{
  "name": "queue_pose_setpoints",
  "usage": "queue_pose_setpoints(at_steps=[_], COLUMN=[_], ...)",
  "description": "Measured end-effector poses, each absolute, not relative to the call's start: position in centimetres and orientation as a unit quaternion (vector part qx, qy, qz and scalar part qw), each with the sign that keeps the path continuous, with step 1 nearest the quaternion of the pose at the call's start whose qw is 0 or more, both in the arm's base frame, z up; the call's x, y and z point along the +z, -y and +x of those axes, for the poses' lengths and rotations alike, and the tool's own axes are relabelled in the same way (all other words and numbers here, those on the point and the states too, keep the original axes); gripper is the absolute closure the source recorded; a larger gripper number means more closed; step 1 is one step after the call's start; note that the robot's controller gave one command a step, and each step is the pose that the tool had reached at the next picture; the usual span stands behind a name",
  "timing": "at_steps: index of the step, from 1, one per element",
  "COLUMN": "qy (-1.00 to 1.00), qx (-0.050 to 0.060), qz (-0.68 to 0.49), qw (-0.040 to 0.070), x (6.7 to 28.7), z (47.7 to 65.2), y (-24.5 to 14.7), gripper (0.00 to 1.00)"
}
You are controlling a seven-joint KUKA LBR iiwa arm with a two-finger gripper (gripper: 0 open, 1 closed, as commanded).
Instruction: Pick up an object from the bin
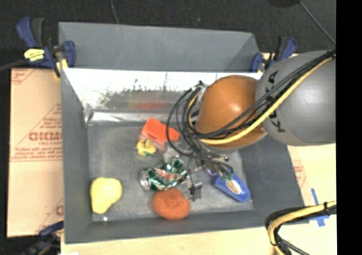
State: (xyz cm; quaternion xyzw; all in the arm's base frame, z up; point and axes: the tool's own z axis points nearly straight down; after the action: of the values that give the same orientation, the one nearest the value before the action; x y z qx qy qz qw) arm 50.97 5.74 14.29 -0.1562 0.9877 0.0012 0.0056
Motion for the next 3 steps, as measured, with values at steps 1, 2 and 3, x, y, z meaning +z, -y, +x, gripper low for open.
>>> queue_pose_setpoints(at_steps=[1,2,3], qy=[-1.000,-0.996,-0.999], qx=[0.000,0.000,0.002], qz=[-0.014,-0.090,0.043], qw=[0.000,0.002,0.004], x=[13.2,9.7,7.8], z=[51.0,52.7,53.8], y=[-4.4,-4.7,-6.5], gripper=[0.00,0.00,1.00])
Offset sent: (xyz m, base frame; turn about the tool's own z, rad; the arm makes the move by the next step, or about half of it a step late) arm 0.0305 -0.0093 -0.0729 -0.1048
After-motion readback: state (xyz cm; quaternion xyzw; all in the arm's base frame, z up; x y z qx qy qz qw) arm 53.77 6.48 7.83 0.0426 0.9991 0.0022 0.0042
